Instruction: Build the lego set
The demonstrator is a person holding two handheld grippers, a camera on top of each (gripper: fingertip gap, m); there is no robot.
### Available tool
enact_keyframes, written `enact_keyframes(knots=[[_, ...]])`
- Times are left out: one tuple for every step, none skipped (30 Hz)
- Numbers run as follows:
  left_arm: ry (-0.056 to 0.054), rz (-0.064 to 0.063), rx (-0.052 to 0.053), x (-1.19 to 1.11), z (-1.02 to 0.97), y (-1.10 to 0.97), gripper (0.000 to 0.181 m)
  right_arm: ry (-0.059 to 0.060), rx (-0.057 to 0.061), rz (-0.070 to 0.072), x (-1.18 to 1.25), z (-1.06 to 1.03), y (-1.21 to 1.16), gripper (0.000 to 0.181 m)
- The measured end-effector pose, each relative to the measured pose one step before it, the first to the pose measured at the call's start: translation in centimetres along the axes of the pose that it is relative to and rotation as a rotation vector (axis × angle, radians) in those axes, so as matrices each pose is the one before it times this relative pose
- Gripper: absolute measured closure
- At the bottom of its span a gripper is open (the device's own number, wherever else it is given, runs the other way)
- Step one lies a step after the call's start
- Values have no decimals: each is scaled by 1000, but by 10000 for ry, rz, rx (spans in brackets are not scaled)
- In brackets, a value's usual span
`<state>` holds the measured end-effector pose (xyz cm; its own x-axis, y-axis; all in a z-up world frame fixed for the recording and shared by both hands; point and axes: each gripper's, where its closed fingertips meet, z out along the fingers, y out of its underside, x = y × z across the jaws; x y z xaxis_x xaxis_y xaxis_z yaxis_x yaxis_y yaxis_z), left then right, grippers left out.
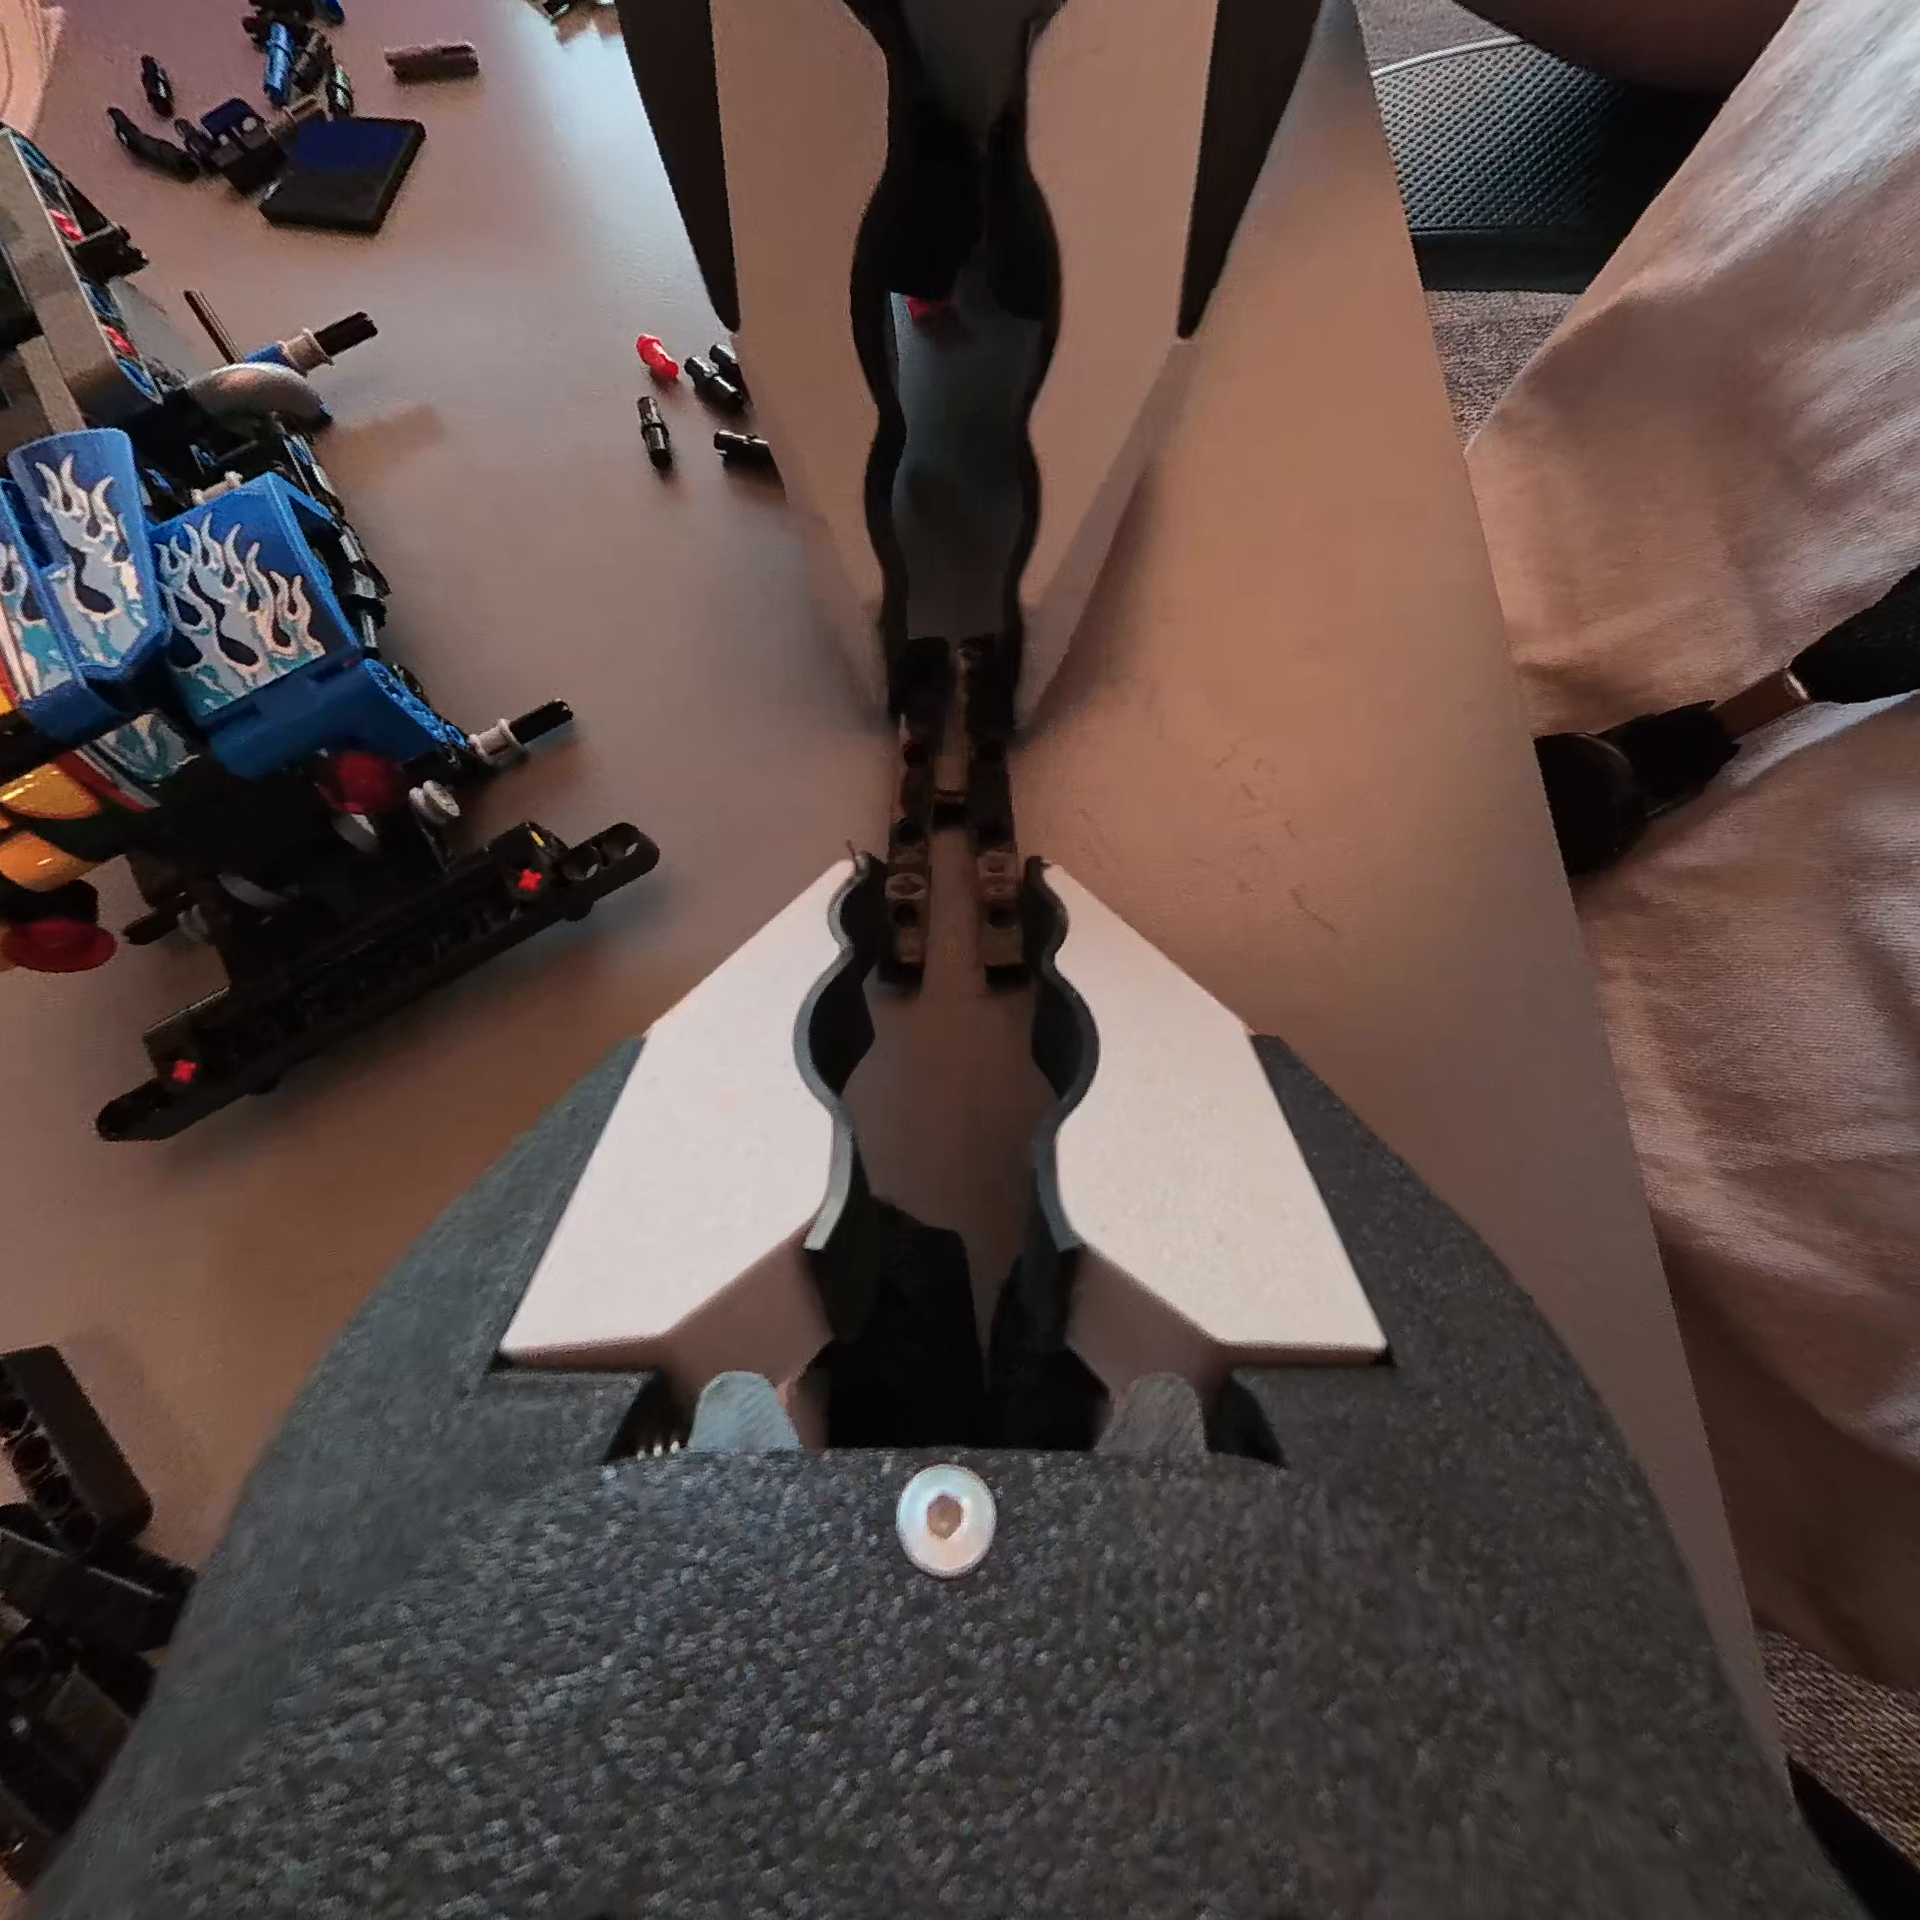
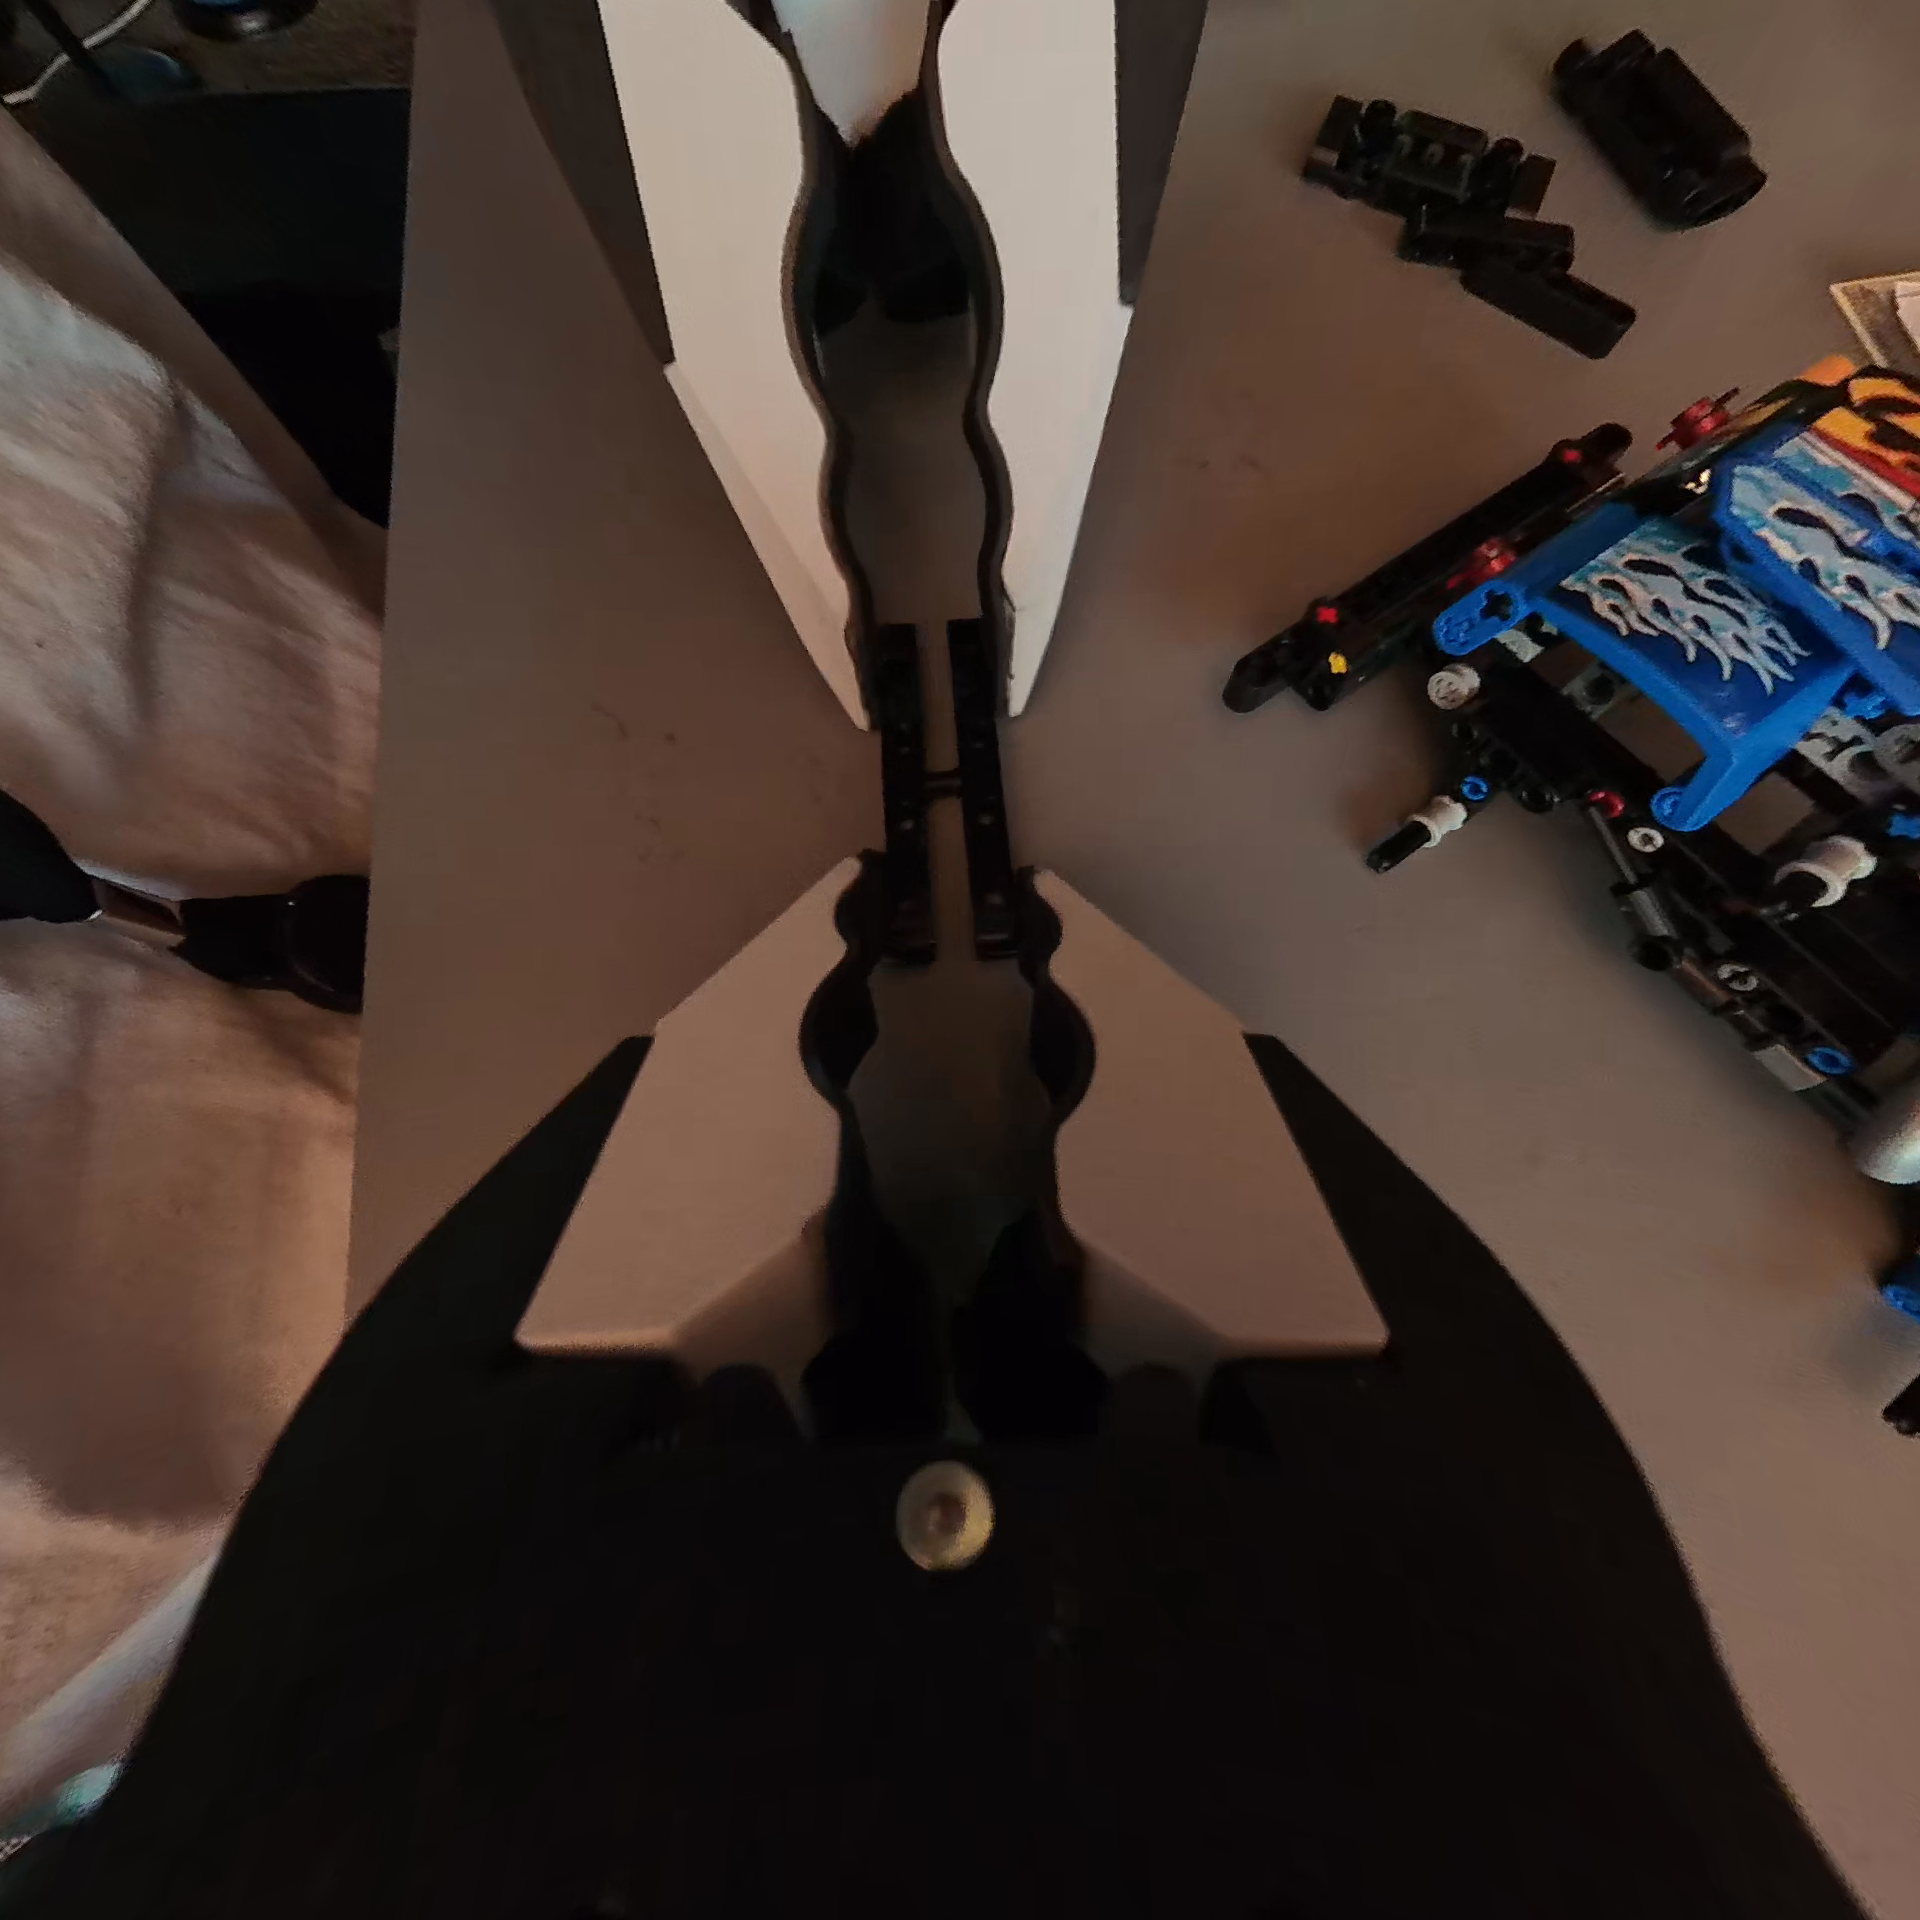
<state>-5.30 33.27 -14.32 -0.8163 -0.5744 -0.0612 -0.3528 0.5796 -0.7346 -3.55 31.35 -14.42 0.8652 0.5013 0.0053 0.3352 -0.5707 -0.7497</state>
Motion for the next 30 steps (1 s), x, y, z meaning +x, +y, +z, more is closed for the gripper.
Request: enact_keyframes(knots=[[1,-43,6,-4,33,-32,156,5,6,8,86,-6,2,163],[-5,-28,-3,-20,16,-9,156,-40,-6,20,-6,3,3,163],[5,-32,1,-7,3,-1,156,-10,0,4,-9,-4,3,163],[12,-42,5,-3,5,-5,156,19,0,-23,-2,2,-2,163],[-2,-34,3,-18,2,26,158,30,0,-20,2,12,2,163],[-2,-38,9,-2,0,9,159,0,-1,20,-9,6,-5,160],[-32,-2,-5,-29,11,20,163,-10,1,27,-18,20,-18,157],[-54,32,-5,-16,7,-22,163,23,-3,11,9,45,-24,154],[-37,25,4,-5,9,-2,163,25,-11,-31,23,7,2,154],[-16,6,8,-11,-11,-11,162,-6,-5,-18,-14,-6,23,154],[3,-5,0,-1,4,-3,161,14,-1,1,36,-8,8,155],[9,-20,-2,-9,8,11,161,-10,0,15,-2,-8,-6,156],[13,-43,10,-24,5,-21,159,13,-1,-4,42,-2,3,156],[51,-64,51,15,-12,-102,158,25,13,2,54,-38,-2,161],[40,-47,4,14,11,-23,158,-10,30,-1,21,-30,-37,163],[22,-25,-7,5,9,13,157,-28,1,24,-2,-5,4,163],[20,-29,-3,-3,9,-4,157,5,1,-22,0,1,-2,163],[20,-31,-3,0,-1,6,157,14,1,-22,-10,2,-3,163],[2,-5,-4,-1,2,2,158,-8,1,15,6,6,-6,163],[-24,9,-11,1,13,8,159,2,-3,7,11,1,2,163],[-55,21,-45,-32,26,62,160,19,-12,-24,-8,27,11,161],[-47,27,-17,-18,21,3,162,3,-26,-11,-55,71,11,154],[-16,1,-3,6,7,8,163,53,-15,-18,18,18,-5,154],[15,-5,3,10,1,-2,163,8,-5,-19,-12,-6,9,154],[4,18,1,13,8,-9,163,-43,-1,23,-42,-15,15,154],[-8,18,-1,11,14,-1,163,-24,1,18,-10,3,-2,154],[0,0,-1,0,-1,2,163,-9,1,2,7,0,0,154],[7,-16,0,-1,3,-1,163,13,-5,-43,-11,-5,7,154],[8,-33,-2,5,7,-3,164,14,-4,-55,5,3,-1,154],[2,-7,1,0,5,-5,164,5,-3,-28,-9,-4,4,154]])
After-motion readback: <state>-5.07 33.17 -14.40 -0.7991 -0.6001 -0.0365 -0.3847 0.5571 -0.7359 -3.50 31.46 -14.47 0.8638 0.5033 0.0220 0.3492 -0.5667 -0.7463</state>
